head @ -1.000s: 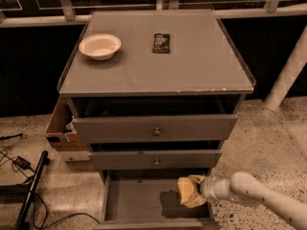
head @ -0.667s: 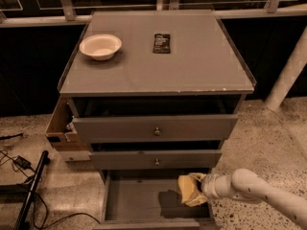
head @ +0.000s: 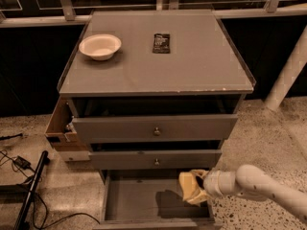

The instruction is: Pick sponge from bottom drawer and place on counter

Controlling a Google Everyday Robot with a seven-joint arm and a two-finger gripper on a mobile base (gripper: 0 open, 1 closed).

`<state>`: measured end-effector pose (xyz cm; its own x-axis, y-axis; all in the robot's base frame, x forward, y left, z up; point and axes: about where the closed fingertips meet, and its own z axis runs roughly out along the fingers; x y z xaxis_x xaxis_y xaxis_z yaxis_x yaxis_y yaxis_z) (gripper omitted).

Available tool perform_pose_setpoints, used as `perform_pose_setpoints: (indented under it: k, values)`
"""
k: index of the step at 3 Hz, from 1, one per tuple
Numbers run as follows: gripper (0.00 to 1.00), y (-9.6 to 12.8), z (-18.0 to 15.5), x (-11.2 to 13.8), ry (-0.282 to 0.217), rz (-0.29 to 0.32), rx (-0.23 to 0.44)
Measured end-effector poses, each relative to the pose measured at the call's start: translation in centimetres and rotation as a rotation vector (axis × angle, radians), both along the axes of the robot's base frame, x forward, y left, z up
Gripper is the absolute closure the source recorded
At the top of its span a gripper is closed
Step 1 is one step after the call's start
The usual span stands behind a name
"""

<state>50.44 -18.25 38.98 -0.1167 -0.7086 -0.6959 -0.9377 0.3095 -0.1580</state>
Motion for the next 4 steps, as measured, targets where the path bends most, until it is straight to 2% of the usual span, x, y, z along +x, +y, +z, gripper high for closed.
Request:
perform_pose_setpoints:
  k: [2, 3, 4]
  values:
    - [1.0, -0.1, 17.9, -3.4, -0.006, -0.05, 0.012]
    - [1.0, -0.6, 21.4, -3.0, -0.055, -0.045, -0.039]
    - [1.0, -0.5, 21.1, -3.0, -0.052, -0.044, -0.036]
